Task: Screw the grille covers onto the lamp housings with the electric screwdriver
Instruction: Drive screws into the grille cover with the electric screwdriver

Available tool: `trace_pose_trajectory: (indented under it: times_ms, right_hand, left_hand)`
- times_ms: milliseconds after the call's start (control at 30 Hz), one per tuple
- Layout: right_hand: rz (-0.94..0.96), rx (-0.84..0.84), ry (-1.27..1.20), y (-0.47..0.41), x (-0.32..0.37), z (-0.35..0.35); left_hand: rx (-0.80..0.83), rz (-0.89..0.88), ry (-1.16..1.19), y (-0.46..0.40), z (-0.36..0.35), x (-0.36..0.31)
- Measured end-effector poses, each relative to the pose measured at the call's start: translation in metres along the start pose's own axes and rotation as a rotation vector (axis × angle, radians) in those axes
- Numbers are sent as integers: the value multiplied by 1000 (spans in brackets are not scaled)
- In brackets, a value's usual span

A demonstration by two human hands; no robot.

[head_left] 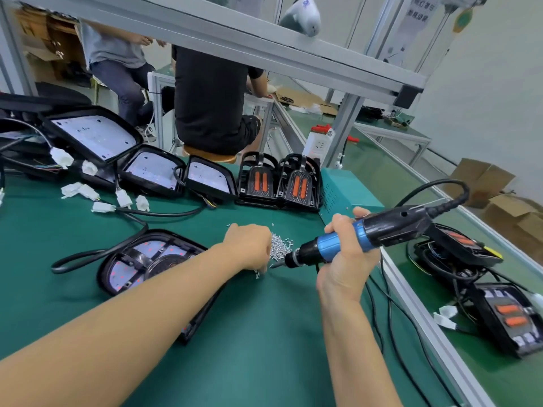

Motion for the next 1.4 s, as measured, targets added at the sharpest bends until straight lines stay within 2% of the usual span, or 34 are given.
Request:
trace_pose_trajectory:
  times_ms: [233,400,467,633,733,800,1033,1267,1333,1400]
  right_hand:
    - [0,-5,-15,-5,1,11]
    - [-9,-3,-23,-4,5,12]
    - [-9,-5,-45,-2,10,13]
    - [-40,53,-182,1,30,6]
    - [-76,133,-300,8,42,-9]
    - [-108,179,-375,14,48,-21]
    - [-203,281,-441,38,45,-59]
    - [-236,338,-409,59,34,-79]
    - [-251,368,-391,65,30,-82]
    - [-264,400,-350,71,25,-83]
  left_hand:
    - [-34,12,-180,-7,-4,-7]
    - [-19,-42,-265,-3,-7,-14]
    - [-89,-64,-133,1,1,-16]
    - [-342,-140,625,34,38,1]
    - [-418,-176,970,66,41,13]
    - [-441,-163,1116,84,38,20]
    - [-584,-112,1250,126,38,40]
    - [-582,-70,1351,152,30,55]
    - [-576,-63,1298,161,27,60]
    - [-572,-50,1132,170,24,66]
Point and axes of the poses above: each hand's wrist, its own y-axis away from the middle knuckle, its own z-axis out of the back of the hand, x = y × z, the point moved 7 cm from there along -y, towards the middle knuckle, and after that the axes turned 12 degrees about -z, right-handed, at the moved point
